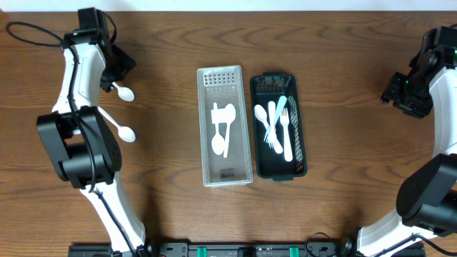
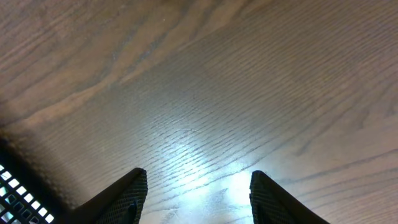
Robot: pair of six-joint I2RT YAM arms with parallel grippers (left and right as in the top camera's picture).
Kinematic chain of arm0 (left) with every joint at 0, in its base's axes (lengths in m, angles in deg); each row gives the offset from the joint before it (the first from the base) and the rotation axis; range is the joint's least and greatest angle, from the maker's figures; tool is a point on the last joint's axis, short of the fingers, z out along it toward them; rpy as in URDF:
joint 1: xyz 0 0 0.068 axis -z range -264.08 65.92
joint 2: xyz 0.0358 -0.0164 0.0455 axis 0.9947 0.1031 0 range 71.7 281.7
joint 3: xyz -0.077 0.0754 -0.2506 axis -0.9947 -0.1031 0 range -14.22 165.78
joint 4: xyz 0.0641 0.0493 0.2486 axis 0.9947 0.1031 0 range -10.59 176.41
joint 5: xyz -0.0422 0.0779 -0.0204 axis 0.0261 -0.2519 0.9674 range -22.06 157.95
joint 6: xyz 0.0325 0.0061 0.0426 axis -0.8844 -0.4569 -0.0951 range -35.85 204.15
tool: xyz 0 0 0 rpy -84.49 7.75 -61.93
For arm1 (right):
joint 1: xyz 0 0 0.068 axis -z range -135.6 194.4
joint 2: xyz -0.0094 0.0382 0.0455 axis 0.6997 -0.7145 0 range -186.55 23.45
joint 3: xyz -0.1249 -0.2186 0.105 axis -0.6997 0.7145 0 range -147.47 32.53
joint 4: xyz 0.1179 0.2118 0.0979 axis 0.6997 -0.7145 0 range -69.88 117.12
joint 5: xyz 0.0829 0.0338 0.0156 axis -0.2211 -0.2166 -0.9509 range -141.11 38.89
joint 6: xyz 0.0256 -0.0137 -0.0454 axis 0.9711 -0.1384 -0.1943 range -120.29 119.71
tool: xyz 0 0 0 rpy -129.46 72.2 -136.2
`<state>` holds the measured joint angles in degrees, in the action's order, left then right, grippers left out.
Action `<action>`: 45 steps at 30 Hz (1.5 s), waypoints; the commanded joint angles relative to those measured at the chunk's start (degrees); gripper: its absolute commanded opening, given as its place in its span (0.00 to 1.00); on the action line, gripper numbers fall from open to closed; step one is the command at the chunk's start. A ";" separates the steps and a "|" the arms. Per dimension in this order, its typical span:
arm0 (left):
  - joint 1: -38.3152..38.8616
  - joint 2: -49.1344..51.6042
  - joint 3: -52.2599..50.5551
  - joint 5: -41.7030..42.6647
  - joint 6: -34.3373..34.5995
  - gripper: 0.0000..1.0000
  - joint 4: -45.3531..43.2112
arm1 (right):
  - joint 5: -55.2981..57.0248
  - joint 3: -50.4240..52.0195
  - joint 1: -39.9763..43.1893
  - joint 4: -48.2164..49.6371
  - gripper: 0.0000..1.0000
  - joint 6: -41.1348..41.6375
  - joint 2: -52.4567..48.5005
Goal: Pack container
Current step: 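Grasp a third white spoon on the left with the left gripper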
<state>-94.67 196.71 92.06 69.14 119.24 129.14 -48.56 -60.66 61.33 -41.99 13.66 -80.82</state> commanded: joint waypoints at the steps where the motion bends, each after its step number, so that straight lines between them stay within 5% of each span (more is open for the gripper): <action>1: -2.05 2.12 -0.50 0.24 0.79 0.67 0.11 | 0.42 0.26 -0.39 -0.33 0.56 -0.72 0.02; 31: -4.50 9.64 -0.52 1.36 -2.05 0.66 -5.53 | 0.39 0.26 -0.39 -1.62 0.56 -0.70 0.02; 36: -4.46 11.19 -0.52 1.40 -2.05 0.54 -4.17 | 0.39 0.26 -0.39 -1.66 0.56 -0.72 0.02; 39: -4.46 11.56 -0.57 1.38 -2.03 0.36 -2.89 | 0.39 0.26 -0.39 -1.77 0.56 -0.70 0.02; 45: -4.46 11.56 -0.57 1.36 -2.03 0.28 -2.23 | 0.39 0.26 -0.39 -1.81 0.56 -0.72 0.02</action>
<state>-99.20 205.65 91.97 70.54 117.32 126.06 -48.56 -60.66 61.33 -43.69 13.66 -80.82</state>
